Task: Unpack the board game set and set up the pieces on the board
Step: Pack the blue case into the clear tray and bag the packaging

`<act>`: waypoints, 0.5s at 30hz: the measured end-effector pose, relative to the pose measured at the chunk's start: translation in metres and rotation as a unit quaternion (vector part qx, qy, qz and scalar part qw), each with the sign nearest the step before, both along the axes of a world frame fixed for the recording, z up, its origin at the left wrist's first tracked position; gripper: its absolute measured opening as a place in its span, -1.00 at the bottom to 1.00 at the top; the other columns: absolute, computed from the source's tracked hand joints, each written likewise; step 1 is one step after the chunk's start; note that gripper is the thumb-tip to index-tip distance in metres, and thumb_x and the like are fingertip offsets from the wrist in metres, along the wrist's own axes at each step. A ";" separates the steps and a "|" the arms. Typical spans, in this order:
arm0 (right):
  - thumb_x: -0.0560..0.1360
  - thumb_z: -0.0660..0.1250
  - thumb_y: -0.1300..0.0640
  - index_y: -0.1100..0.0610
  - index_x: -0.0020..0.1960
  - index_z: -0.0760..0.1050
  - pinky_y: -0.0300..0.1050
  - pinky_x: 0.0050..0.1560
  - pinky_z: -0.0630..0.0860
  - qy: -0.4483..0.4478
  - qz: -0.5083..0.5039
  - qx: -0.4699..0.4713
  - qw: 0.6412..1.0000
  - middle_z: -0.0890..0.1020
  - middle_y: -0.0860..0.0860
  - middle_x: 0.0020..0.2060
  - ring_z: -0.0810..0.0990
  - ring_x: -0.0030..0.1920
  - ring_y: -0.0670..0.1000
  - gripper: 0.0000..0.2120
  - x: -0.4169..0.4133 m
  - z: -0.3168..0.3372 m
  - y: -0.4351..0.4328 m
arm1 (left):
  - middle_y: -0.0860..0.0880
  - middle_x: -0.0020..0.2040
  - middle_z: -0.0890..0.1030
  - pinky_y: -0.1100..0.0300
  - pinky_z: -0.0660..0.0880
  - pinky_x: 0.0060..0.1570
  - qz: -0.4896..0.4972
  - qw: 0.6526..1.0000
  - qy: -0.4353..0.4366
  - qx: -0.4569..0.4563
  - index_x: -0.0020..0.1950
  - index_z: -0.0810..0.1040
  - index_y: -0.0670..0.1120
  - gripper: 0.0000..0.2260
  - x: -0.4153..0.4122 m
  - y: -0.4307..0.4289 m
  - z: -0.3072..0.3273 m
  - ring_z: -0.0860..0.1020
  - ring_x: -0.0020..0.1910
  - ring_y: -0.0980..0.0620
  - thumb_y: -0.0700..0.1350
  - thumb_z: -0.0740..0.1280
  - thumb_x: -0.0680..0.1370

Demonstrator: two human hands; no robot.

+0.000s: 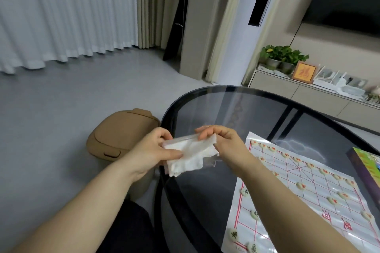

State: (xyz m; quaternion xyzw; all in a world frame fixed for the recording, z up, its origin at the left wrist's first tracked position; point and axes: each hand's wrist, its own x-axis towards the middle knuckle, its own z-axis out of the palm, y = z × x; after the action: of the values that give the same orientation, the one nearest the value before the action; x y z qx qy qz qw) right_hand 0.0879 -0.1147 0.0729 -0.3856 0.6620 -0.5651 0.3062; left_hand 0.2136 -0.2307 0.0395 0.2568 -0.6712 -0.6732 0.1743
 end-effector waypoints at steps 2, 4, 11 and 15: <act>0.50 0.05 0.33 0.11 -0.29 0.53 -0.19 -0.08 0.48 -0.045 0.000 0.011 0.999 0.59 -0.05 -0.08 0.52 -0.03 -0.01 -0.65 0.002 -0.004 -0.005 | -0.01 -0.12 0.51 0.44 0.47 -0.35 0.042 0.998 0.003 -0.037 -0.05 0.41 -0.01 -0.65 0.007 0.002 -0.004 0.50 -0.22 0.11 -0.39 0.40 0.37; 0.50 0.15 0.04 0.01 -0.15 0.54 -0.08 0.03 0.48 -0.078 0.019 0.019 0.997 0.59 -0.02 0.00 0.54 0.04 0.02 -0.80 0.004 -0.011 -0.010 | 0.03 -0.12 0.52 0.50 0.43 -0.36 0.080 0.993 0.005 -0.083 -0.07 0.45 0.02 -0.66 0.015 0.002 -0.007 0.51 -0.21 0.13 -0.39 0.40 0.37; 0.37 0.42 0.27 -0.06 -0.04 0.36 -0.20 -0.19 0.50 0.051 0.111 0.129 0.984 0.50 -0.04 -0.14 0.51 -0.17 -0.06 -0.66 0.021 -0.023 -0.051 | 0.07 -0.34 0.54 0.31 0.45 -0.34 0.170 0.972 0.032 -0.158 -0.27 0.47 0.02 -0.68 0.039 -0.029 -0.027 0.51 -0.39 0.16 -0.41 0.38 0.38; 0.42 0.33 0.32 0.03 -0.22 0.34 -0.44 -0.46 0.37 0.140 0.054 0.152 0.977 0.45 -0.05 -0.35 0.42 -0.37 -0.11 -0.76 0.024 -0.034 -0.082 | 0.15 -0.37 0.60 0.50 0.43 -0.32 0.142 0.982 0.058 -0.111 -0.22 0.51 0.01 -0.74 0.045 -0.055 -0.042 0.54 -0.37 0.31 -0.37 0.36 0.42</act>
State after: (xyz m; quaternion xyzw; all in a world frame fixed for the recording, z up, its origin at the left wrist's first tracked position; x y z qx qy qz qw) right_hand 0.1120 -0.1964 0.0394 -0.4450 0.7545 -0.3813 0.2956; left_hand 0.2582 -0.2857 -0.0022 0.2891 -0.6870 -0.5770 0.3341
